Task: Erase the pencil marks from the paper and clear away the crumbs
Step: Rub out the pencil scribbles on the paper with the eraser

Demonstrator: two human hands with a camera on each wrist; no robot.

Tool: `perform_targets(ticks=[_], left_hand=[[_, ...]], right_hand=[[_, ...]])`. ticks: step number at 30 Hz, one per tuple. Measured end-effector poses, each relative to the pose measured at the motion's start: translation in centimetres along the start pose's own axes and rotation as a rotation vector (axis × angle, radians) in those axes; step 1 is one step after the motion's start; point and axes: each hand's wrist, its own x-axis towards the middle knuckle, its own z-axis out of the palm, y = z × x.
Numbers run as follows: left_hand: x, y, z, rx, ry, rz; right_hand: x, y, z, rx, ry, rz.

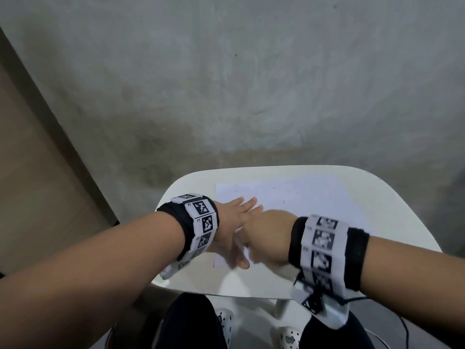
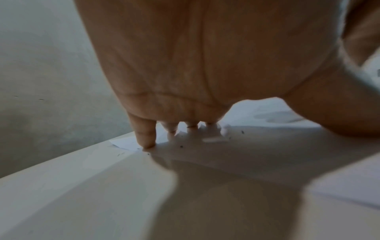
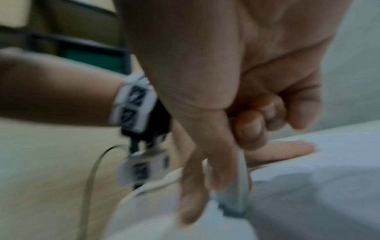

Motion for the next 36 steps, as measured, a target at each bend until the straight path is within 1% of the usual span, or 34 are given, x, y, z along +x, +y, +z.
perform_targets(ticks=[1, 2, 3, 4, 6, 7, 8, 9, 11, 12, 13, 15, 16, 17, 19, 20, 22, 23, 24, 27, 28, 29, 30, 31, 32, 33, 35, 36], left_hand=[[0.2, -0.3, 0.1, -0.022, -0.001, 0.005], [0.4, -0.6, 0.1, -0.03, -0.014, 0.009], [0.5, -1.0, 0.2, -0.028, -0.022, 0.017], [0.6, -1.0, 0.4, -0.027, -0.024, 0.02], [0.6, -0.7, 0.5, -0.017, -0.017, 0.002], [0.6, -0.5, 0.5, -0.012, -0.008, 0.002], [0.5, -0.5, 0.4, -0.01, -0.007, 0.011], [0.5, -0.7, 0.3, -0.008, -0.02, 0.026], [0.6, -1.2, 0.1, -0.017, -0.047, 0.034], [0.6, -1.2, 0.2, -0.027, -0.043, 0.039], [0.6, -1.1, 0.2, -0.026, -0.034, 0.035], [0.5, -0.7, 0.4, -0.011, -0.013, 0.021], [0.5, -0.7, 0.4, -0.01, -0.008, 0.025], [0.5, -0.8, 0.3, -0.01, -0.019, 0.032], [0.6, -1.1, 0.2, -0.006, -0.044, 0.03], [0.7, -1.2, 0.2, -0.013, -0.046, 0.033], [0.7, -1.1, 0.3, -0.016, -0.038, 0.034], [0.8, -1.0, 0.4, -0.016, -0.029, 0.037], [0.8, -1.0, 0.4, -0.015, -0.028, 0.04], [0.8, -1.4, 0.3, -0.005, -0.055, 0.044], [0.8, -1.4, 0.3, -0.008, -0.057, 0.042], [0.8, -1.3, 0.3, -0.008, -0.054, 0.04], [0.8, -1.2, 0.4, -0.009, -0.045, 0.039], [0.8, -1.1, 0.5, -0.014, -0.033, 0.042], [0.7, -1.1, 0.4, -0.016, -0.027, 0.045], [0.7, -1.1, 0.4, -0.014, -0.03, 0.045], [0.6, -1.2, 0.2, -0.007, -0.049, 0.039], [0.7, -1.3, 0.2, -0.011, -0.055, 0.037]], right_hand=[[0.2, 0.7, -0.2, -0.015, -0.015, 0.028], [0.5, 1.8, -0.4, -0.045, -0.008, 0.102], [0.6, 2.5, -0.8, -0.071, 0.019, 0.183], [0.5, 2.7, -0.7, -0.074, 0.035, 0.217], [0.3, 1.6, -0.3, -0.035, 0.017, 0.134], [-0.1, 1.0, 0.0, -0.005, -0.03, 0.09], [-0.3, 1.0, 0.3, 0.006, -0.068, 0.082], [-0.2, 1.4, -0.1, -0.001, -0.071, 0.117], [0.2, 2.8, -0.8, -0.075, -0.021, 0.22], [0.2, 2.7, -0.8, -0.104, -0.021, 0.235], [0.1, 2.1, -0.7, -0.105, -0.037, 0.21], [0.0, 0.9, 0.2, -0.077, -0.066, 0.097], [-0.2, 0.9, 0.2, -0.078, -0.087, 0.076], [0.0, 1.6, 0.0, -0.074, -0.086, 0.103], [0.5, 3.2, -0.8, -0.093, -0.057, 0.206], [0.5, 3.2, -0.8, -0.112, -0.06, 0.222], [0.7, 2.0, -0.3, -0.136, -0.096, 0.167], [0.5, 1.5, 0.1, -0.149, -0.104, 0.128], [0.5, 1.7, 0.3, -0.146, -0.091, 0.119], [0.5, 4.4, -0.6, -0.096, 0.0, 0.265], [0.5, 4.6, -0.6, -0.106, 0.018, 0.275], [0.4, 4.0, -0.4, -0.111, 0.019, 0.253], [0.5, 3.1, 0.0, -0.11, 0.006, 0.2], [0.3, 2.1, 0.3, -0.104, -0.027, 0.143], [0.3, 1.7, 0.6, -0.09, -0.059, 0.121], [0.4, 2.2, 0.4, -0.075, -0.068, 0.147], [0.8, 4.5, -0.5, -0.057, -0.022, 0.247], [0.8, 5.2, -0.8, -0.067, 0.0, 0.274]])
